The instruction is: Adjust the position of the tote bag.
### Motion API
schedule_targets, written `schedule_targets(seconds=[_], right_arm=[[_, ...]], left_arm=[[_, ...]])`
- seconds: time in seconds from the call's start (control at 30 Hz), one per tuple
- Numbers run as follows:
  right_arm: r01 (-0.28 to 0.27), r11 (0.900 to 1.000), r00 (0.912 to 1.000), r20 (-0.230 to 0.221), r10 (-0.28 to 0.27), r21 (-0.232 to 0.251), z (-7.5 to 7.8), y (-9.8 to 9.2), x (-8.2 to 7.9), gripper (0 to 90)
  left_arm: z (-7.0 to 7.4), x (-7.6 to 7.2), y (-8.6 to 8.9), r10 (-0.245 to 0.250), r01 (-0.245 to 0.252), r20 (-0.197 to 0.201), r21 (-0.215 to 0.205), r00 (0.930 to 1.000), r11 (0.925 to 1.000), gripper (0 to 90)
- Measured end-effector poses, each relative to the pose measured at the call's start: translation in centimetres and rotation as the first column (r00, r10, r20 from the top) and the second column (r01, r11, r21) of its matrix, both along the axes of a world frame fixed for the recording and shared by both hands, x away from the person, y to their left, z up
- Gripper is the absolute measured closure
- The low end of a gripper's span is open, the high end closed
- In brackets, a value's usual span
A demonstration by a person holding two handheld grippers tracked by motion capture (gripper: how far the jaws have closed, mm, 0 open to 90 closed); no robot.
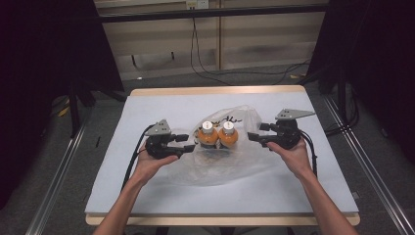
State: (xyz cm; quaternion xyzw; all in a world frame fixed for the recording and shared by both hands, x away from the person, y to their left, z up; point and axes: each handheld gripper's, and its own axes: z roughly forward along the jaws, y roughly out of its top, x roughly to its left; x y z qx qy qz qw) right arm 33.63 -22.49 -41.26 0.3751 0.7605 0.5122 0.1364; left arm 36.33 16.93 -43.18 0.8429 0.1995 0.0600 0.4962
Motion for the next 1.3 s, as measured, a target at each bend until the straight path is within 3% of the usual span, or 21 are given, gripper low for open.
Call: schedule_targets(seconds=[0.03,0.07,0.1,0.2,0.23,0.27,0.33,0.37,0.5,0.6,0.7,0.8,0.87,0.97,1.0,1.1,1.2,1.3], right_arm=[[0.000,1.000,1.0000,0.000,0.000,0.000,0.0,0.0,0.0,45.3],[-0.015,1.000,0.9999,-0.002,0.015,-0.004,-0.2,0.4,0.0,56.6],[-0.016,1.000,0.9999,0.000,0.016,0.002,-0.2,0.5,0.0,60.5],[-0.023,1.000,0.9997,0.004,0.023,0.010,-0.1,0.6,-0.1,67.8],[-0.030,1.000,0.9995,0.012,0.030,0.009,0.0,0.7,-0.1,77.6],[-0.033,0.999,0.9993,0.016,0.033,0.009,0.0,0.7,-0.2,83.5],[-0.030,0.999,0.9993,0.024,0.030,0.017,0.2,0.5,-0.3,89.1],[-0.030,0.999,0.9993,0.024,0.030,0.017,0.2,0.5,-0.3,89.1],[0.007,1.000,0.9990,0.044,-0.008,0.018,1.1,-0.8,-0.5,90.0],[0.045,0.998,0.9973,0.055,-0.047,0.037,1.8,-2.5,-0.6,90.0],[0.075,0.996,0.9954,0.057,-0.077,0.049,2.2,-3.7,-0.6,90.0],[0.125,0.991,0.9894,0.068,-0.128,0.049,3.0,-5.9,-0.5,90.0],[0.156,0.987,0.9849,0.070,-0.158,0.043,3.3,-6.9,-0.3,90.0],[0.199,0.979,0.9774,0.064,-0.202,0.049,3.3,-8.3,0.0,90.0],[0.207,0.977,0.9760,0.058,-0.210,0.061,3.2,-8.7,0.1,90.0],[0.199,0.978,0.9781,0.051,-0.202,0.057,2.7,-8.8,-0.1,90.0],[0.145,0.988,0.9882,0.043,-0.147,0.060,2.2,-7.6,-0.6,90.0],[0.101,0.994,0.9941,0.037,-0.102,0.039,1.6,-6.2,-0.9,90.0]], left_arm=[[0.0,0.0,0.0,0.000,0.000,0.000,0.000,1.0000,1.0000,46.7],[-0.3,-0.2,-0.1,-0.010,0.010,0.003,0.022,0.9999,0.9997,45.6],[-0.8,-0.2,-0.3,-0.017,0.017,0.002,0.033,0.9999,0.9993,44.7],[-1.1,-0.2,-0.7,-0.032,0.032,-0.002,0.036,0.9995,0.9989,44.7],[-1.2,-0.3,-1.0,-0.039,0.038,0.007,0.052,0.9992,0.9979,50.0],[-1.2,-0.4,-1.1,-0.049,0.047,0.016,0.064,0.9987,0.9968,60.7],[-1.2,-0.6,-1.2,-0.064,0.062,0.018,0.061,0.9978,0.9962,80.7],[-1.2,-0.6,-1.2,-0.064,0.062,0.018,0.061,0.9978,0.9962,87.6],[-0.5,-1.7,-0.9,-0.113,0.109,0.034,0.092,0.9930,0.9898,89.8],[0.6,-3.3,0.2,-0.159,0.150,0.056,0.138,0.9857,0.9789,90.0],[0.8,-3.9,1.0,-0.150,0.137,0.071,0.166,0.9861,0.9766,90.0],[0.7,-4.3,2.8,-0.122,0.110,0.064,0.167,0.9904,0.9798,90.0],[0.5,-4.5,4.3,-0.099,0.090,0.059,0.144,0.9933,0.9855,90.0],[0.0,-4.9,5.1,-0.081,0.072,0.059,0.145,0.9949,0.9869,90.0],[-0.2,-4.8,5.2,-0.073,0.067,0.049,0.125,0.9961,0.9899,90.0],[-0.3,-4.6,4.9,-0.073,0.069,0.035,0.104,0.9967,0.9921,90.0],[-0.1,-4.5,3.9,-0.100,0.098,0.030,0.068,0.9945,0.9928,90.0],[-0.2,-4.5,2.7,-0.112,0.109,0.031,0.080,0.9932,0.9907,89.8]])
